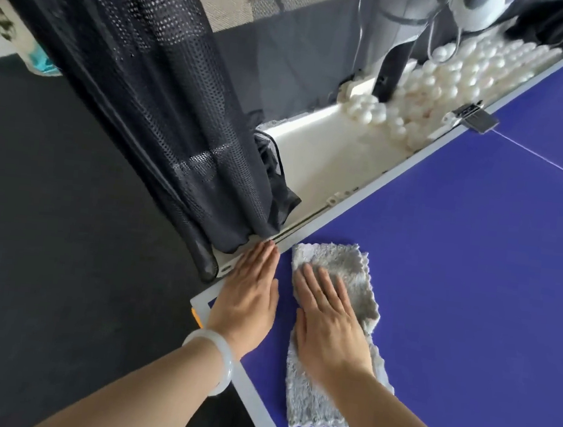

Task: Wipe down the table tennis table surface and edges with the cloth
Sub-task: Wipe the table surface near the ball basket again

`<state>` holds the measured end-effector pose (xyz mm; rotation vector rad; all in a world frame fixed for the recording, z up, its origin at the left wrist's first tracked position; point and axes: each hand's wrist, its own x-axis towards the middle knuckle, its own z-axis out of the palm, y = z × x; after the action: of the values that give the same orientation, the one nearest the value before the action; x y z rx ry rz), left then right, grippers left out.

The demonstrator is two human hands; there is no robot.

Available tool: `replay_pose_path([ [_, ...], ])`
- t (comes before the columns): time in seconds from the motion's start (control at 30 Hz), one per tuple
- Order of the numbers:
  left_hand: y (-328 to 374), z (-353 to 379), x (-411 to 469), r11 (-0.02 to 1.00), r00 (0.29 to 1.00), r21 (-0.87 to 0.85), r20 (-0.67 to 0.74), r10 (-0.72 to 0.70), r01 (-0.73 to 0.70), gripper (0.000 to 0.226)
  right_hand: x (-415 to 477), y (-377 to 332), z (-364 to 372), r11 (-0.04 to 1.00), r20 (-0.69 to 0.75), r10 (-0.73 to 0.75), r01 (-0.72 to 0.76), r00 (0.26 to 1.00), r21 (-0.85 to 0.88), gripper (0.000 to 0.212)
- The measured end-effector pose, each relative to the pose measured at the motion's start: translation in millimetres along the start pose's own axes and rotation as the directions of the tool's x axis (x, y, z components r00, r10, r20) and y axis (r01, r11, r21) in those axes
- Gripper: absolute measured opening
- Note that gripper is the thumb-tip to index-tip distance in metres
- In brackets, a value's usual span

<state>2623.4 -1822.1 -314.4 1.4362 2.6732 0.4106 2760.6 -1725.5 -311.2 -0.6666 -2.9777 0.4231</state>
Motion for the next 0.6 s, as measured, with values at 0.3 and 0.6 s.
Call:
replay_pose_path([
  [0.3, 3, -3, 2, 0.998, 0.999, 0.069, -0.041, 0.0, 0.003, 0.056, 124, 72, -32, 0.959, -0.066, 0.284, -0.284, 0.957, 0.009, 0.06],
  [0.6, 4, -4, 0, 0.998, 1.0, 0.062, 0.011, -0.025, 0.025, 0.058, 87, 43, -20, 0.968, 0.101, -0.251, 0.25, 0.963, 0.023, 0.058],
])
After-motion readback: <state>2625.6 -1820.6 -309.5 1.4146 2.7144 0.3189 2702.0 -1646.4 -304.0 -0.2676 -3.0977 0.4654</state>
